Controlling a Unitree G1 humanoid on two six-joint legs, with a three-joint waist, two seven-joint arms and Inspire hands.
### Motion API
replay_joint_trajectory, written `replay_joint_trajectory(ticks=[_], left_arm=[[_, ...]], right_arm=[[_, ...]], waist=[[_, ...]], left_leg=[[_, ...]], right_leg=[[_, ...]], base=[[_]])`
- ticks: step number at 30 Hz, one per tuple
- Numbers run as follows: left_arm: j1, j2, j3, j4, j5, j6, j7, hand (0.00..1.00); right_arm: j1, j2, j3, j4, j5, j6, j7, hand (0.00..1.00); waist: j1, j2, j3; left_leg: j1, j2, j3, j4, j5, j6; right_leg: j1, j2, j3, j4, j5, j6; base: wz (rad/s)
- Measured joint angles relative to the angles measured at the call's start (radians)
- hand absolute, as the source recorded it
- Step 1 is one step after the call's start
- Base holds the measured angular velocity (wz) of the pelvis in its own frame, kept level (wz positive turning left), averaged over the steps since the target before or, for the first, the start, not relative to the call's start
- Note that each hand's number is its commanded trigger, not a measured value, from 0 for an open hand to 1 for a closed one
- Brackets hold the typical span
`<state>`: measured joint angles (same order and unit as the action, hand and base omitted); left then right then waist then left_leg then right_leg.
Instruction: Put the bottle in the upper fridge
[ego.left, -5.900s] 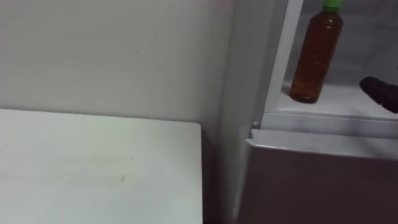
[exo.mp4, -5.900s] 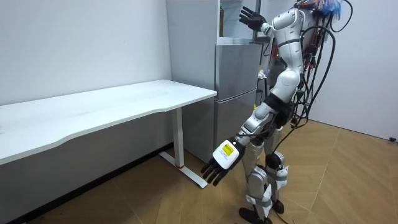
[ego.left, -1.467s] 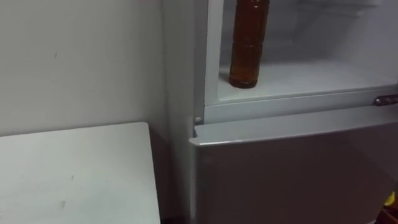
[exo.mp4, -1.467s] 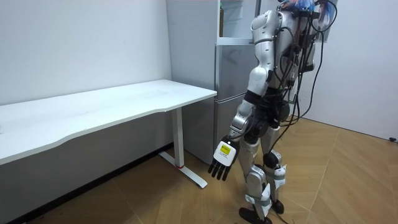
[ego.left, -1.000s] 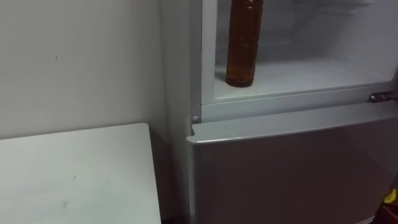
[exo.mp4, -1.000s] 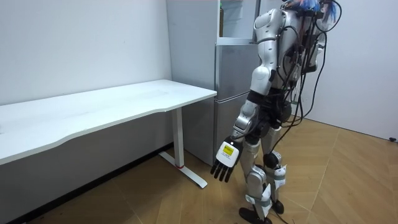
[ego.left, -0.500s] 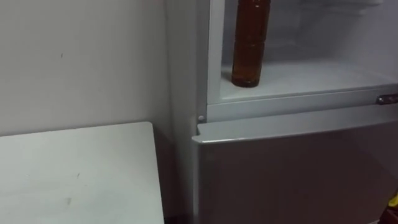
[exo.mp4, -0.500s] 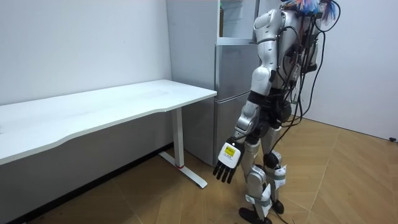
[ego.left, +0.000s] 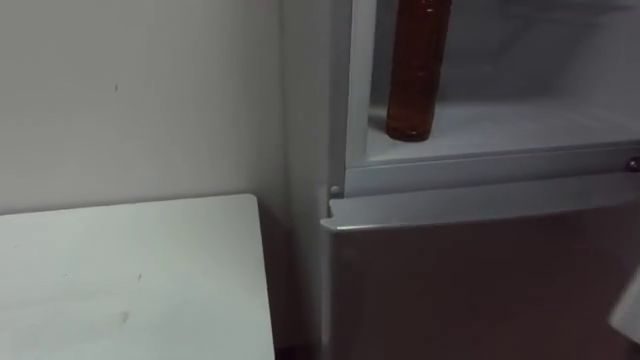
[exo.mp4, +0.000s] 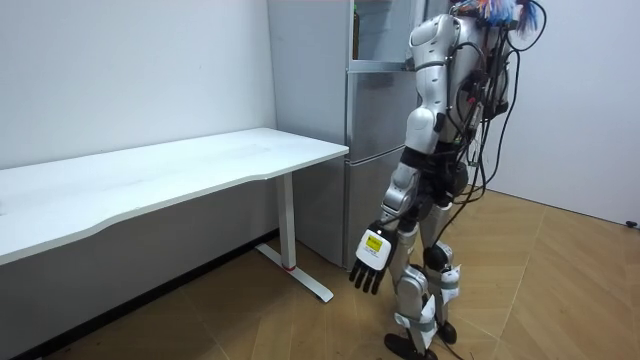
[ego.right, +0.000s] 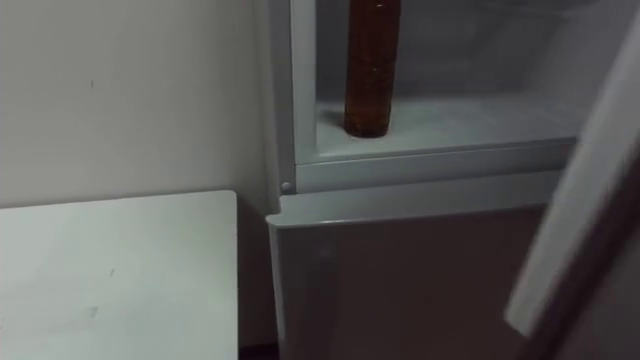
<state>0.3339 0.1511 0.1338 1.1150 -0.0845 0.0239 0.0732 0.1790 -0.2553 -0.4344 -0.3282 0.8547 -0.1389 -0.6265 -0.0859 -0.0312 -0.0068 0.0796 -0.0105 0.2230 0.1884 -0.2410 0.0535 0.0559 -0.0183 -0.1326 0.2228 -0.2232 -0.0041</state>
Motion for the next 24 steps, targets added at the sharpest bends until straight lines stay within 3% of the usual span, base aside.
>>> replay_joint_trajectory(ticks=[6, 24], left_arm=[[0.004, 0.0, 0.0, 0.001, 0.0, 0.0, -0.006, 0.0], [0.009, 0.0, 0.001, 0.001, 0.0, 0.001, -0.007, 0.0]], right_arm=[[-0.003, 0.0, 0.0, 0.0, 0.001, 0.01, 0.026, 0.0], [-0.004, 0.0, 0.0, 0.0, -0.025, 0.014, 0.027, 0.0]], waist=[[0.014, -0.004, 0.0011], [0.013, -0.014, 0.0045]], left_leg=[[0.0, 0.0, -0.005, -0.001, 0.0, 0.0], [-0.006, -0.001, -0.006, 0.0, 0.0, 0.0]], right_leg=[[0.001, -0.001, -0.005, -0.001, 0.0, 0.0], [0.0, -0.002, -0.009, -0.002, 0.0, 0.0]], base=[[0.02], [0.0]])
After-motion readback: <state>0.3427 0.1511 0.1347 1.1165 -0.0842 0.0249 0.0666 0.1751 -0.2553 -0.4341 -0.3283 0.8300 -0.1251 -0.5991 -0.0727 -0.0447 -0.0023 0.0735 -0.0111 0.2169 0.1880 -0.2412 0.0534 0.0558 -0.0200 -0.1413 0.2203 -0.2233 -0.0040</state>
